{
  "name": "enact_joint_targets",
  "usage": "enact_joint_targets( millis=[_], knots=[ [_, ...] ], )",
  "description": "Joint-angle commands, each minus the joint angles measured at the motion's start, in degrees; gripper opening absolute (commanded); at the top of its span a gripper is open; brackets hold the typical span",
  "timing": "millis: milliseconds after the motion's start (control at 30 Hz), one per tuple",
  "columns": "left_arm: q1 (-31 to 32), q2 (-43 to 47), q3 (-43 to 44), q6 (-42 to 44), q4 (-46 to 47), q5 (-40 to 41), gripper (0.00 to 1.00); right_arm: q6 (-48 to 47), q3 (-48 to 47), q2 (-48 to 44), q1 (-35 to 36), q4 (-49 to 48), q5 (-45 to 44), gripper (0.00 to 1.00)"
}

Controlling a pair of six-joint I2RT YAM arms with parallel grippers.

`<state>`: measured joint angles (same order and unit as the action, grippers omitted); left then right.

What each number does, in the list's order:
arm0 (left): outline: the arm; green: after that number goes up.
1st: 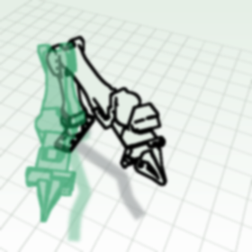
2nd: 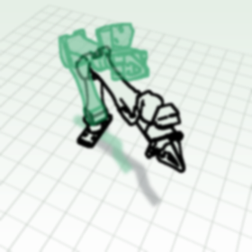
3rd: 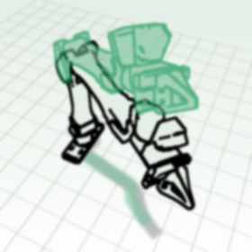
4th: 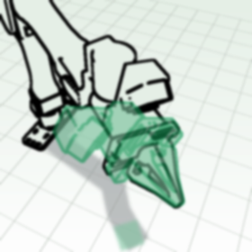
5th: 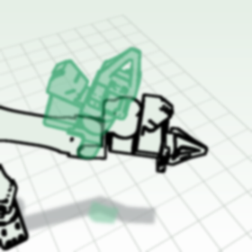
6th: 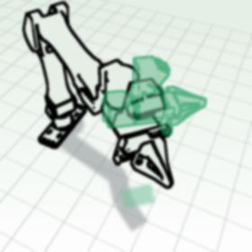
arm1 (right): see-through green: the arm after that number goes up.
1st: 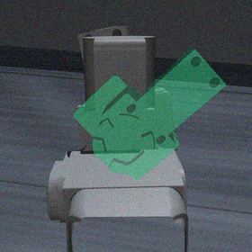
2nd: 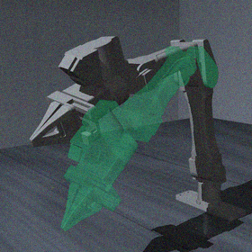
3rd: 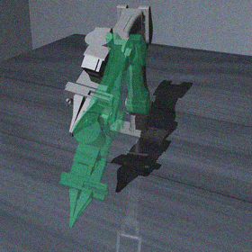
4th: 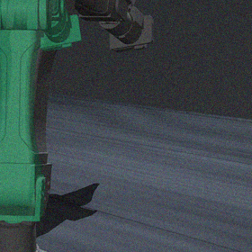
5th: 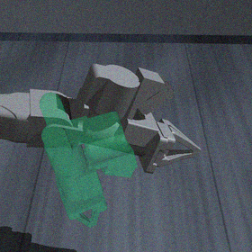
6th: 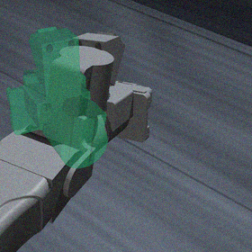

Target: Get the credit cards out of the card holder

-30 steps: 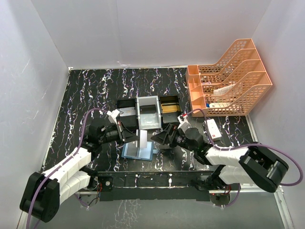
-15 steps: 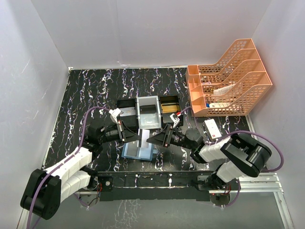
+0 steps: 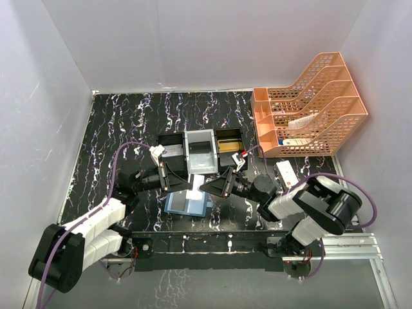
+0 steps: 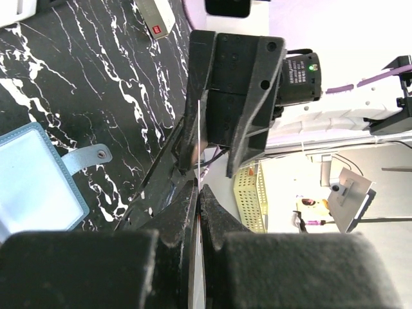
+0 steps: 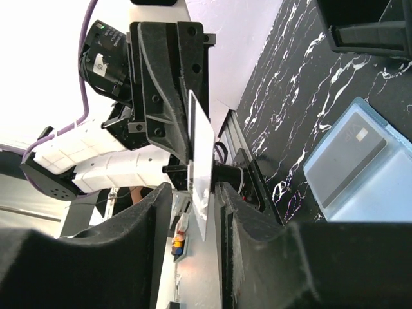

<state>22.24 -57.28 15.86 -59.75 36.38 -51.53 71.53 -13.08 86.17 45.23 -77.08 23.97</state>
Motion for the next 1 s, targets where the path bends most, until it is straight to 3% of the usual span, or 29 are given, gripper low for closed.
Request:
enact_joint_targets(
  millis=[0, 167, 500, 733, 833, 967],
  knots=[
    [-0.3, -0.2, 0.1, -1.5, 5.4, -3.1, 0.0, 1.0, -2.1, 1.7, -0.1, -6.0, 1.9, 0.27],
    [-0.3, 0.9, -0.3, -1.2, 5.9, -3.7, 0.0, 3.0, -1.8, 3.8, -0.1, -10.7, 3.2, 0.16],
    [-0.2, 1.1, 0.1, -1.0, 6.3, -5.1, 0.0, 4.3, -3.2, 3.8, -0.2, -7.2, 3.0, 0.16],
    [-0.3, 3.2, 0.2, -0.2, 3.8, -4.5, 0.0, 4.4, -4.0, 3.2, -0.1, -4.8, 2.4, 0.08],
    [-0.3, 3.3, -0.3, -0.9, 4.8, -4.0, 0.0, 4.5, -4.1, 3.1, -0.1, -5.0, 3.1, 0.07],
    [-0.2, 2.8, -0.6, -2.6, 7.6, -4.2, 0.0, 4.5, -4.2, 2.9, -0.2, -5.5, 3.5, 0.14]
  ],
)
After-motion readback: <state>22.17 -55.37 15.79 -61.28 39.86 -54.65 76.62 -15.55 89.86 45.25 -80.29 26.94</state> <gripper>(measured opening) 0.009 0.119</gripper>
